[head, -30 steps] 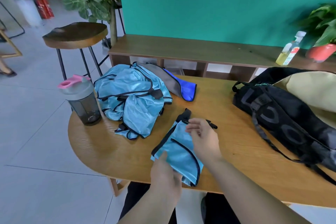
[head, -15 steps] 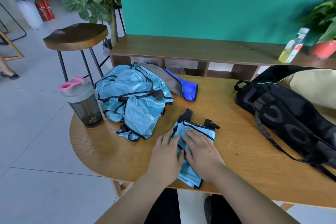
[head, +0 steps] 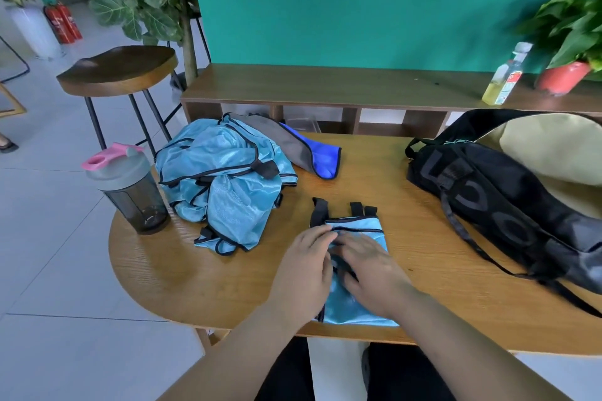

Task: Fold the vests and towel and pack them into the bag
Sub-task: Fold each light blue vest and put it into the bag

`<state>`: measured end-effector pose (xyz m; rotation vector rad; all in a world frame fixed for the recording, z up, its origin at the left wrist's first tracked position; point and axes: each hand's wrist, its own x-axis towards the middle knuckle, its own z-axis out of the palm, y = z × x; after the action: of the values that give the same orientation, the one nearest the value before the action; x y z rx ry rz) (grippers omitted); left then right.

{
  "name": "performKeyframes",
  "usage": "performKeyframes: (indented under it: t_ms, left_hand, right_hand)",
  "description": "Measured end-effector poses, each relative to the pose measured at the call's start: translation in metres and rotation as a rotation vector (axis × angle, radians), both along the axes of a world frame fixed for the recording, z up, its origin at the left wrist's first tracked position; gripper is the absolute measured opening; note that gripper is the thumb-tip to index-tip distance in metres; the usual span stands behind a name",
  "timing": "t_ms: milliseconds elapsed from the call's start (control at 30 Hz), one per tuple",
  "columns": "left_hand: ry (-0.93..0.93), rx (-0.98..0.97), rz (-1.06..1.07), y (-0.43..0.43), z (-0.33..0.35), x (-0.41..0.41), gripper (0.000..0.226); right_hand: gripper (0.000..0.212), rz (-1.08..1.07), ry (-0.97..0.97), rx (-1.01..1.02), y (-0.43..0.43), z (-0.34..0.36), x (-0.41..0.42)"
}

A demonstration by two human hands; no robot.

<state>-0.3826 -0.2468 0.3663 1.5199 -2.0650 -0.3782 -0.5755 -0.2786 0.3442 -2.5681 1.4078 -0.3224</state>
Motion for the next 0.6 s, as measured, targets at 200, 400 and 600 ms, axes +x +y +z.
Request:
performKeyframes:
  t_ms: [200,400,600]
  left_hand:
    - [-0.345,0.033,-0.129,-0.029,-0.014,0.015,0.055]
    - [-0.369,0.058,-0.129,-0.032,-0.028,0.018,0.061]
    - [-0.279,0.076,-0.134,-0.032,-0.028,0.021,0.064]
  right_hand:
    - [0.048,-0.001,-0.114,0.101,0.009,-0.005,-0.002]
    - [0.051,-0.081,-0.358,-0.009,0.016,-0.011,-0.013]
    - [0.045,-0.34,-0.343,-0.081,0.006,-0.001,-0.031]
